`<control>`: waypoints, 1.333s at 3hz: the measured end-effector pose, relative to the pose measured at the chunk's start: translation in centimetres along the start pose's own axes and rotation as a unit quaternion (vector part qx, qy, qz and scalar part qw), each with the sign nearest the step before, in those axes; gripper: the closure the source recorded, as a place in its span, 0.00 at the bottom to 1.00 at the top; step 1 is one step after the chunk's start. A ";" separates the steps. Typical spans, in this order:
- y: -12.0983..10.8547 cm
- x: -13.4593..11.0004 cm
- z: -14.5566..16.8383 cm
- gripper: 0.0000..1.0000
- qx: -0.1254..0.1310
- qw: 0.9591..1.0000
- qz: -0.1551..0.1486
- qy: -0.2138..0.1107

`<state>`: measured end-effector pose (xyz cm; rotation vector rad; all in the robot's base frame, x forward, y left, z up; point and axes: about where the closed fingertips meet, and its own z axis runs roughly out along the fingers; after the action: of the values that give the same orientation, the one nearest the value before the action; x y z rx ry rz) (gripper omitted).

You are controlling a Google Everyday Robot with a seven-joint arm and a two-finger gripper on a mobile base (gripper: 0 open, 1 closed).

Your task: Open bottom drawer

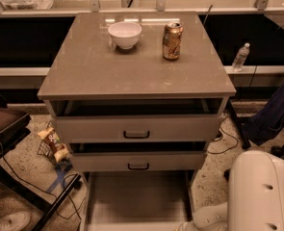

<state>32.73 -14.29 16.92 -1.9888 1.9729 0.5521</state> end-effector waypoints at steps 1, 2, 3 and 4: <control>0.1 0.0 0.1 0.64 -0.001 1.000 0.000 0.000; 0.1 -0.1 0.1 0.32 -0.001 1.000 0.000 -0.001; 0.2 -0.1 0.2 0.10 -0.003 1.000 0.000 -0.001; -0.4 -0.1 0.2 0.00 -0.003 1.000 0.000 -0.001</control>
Offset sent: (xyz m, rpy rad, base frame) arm -0.0009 0.0007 -0.0004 0.0010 0.0017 0.0006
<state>33.10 -14.14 16.78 -1.9897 1.9722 0.5610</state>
